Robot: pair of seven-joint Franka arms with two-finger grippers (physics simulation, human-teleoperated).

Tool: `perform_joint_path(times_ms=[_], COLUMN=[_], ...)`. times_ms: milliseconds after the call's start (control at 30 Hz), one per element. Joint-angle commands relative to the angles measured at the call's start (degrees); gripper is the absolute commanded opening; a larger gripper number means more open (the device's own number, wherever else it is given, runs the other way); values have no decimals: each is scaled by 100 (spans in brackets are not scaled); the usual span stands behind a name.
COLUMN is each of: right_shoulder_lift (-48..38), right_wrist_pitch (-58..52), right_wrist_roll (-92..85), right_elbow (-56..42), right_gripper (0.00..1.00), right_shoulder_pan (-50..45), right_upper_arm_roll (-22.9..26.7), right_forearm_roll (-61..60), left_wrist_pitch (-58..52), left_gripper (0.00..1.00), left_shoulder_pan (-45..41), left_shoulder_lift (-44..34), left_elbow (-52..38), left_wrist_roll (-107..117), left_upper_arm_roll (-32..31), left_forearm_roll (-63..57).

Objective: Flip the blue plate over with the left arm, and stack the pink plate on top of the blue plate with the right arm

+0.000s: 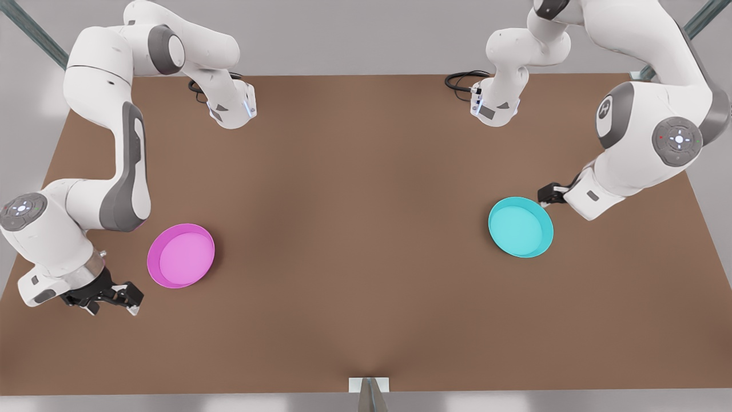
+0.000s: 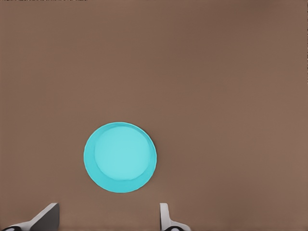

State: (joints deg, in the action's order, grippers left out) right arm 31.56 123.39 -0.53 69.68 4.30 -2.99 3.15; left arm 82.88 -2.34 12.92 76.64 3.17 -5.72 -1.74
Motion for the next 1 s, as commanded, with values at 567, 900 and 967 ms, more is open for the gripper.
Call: perform_joint_path(times_ms=[567, 900, 967], right_shoulder_lift=[26, 26, 26], right_wrist_pitch=[115, 115, 115], right_wrist_roll=[-9, -9, -9], right_elbow=[151, 151, 151], right_gripper=[100, 100, 100], right_shoulder_pan=[-87, -96, -96], right_upper_arm_roll=[-26, -26, -26], right_forearm_roll=[27, 27, 27], left_wrist_pitch=[2522, 3102, 3102], left_gripper=[100, 100, 100], left_shoulder_pan=[1474, 2071, 2098], left_shoulder_lift=[105, 1485, 1564], left_elbow=[4105, 3849, 3955], left_wrist_roll=[-1485, -3578, -3578], left_upper_arm_roll=[721, 721, 712], left_forearm_roll=[1712, 1738, 2011])
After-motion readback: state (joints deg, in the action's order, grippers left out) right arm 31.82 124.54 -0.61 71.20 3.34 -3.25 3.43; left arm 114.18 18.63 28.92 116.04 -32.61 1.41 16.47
